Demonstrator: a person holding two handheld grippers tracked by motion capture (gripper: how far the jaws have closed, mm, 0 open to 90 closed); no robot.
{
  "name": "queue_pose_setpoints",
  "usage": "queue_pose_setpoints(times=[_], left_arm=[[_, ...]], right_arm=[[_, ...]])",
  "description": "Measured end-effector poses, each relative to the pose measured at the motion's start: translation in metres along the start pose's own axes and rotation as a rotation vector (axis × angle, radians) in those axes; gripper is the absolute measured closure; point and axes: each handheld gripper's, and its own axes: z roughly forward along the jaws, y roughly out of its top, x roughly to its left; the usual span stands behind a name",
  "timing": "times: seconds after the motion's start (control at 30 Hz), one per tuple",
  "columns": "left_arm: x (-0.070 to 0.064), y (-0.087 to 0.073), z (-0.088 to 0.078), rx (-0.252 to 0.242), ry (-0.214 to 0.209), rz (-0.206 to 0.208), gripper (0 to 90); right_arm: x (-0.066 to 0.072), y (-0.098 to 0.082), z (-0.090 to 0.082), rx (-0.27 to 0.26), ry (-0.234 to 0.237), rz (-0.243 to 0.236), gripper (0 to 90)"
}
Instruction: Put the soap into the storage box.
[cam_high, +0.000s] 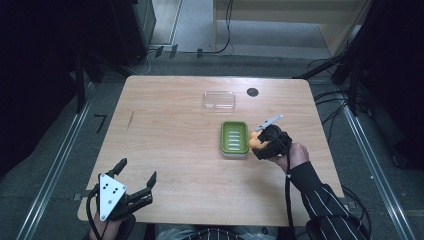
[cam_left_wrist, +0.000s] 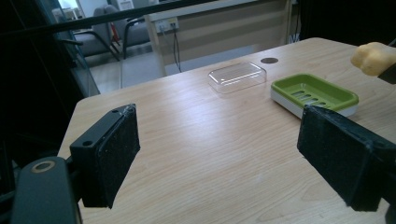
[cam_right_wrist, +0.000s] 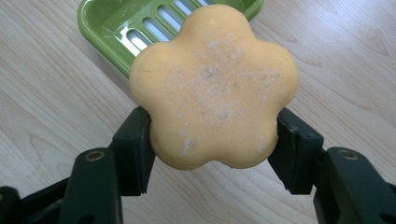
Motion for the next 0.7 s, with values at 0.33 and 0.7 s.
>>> queue_pose_setpoints(times=[0.33,0.7], left_arm=[[0.0,0.0,0.0,0.0,0.0,0.0,13.5],[0.0,0.0,0.0,0.0,-0.001,0.001,13.5]], right_arm=[[0.001,0.008,0.001,-0.018,0.003,-0.009,40.2],[0.001,0.016,0.003,-0.042,0.003,-0.021,40.2]])
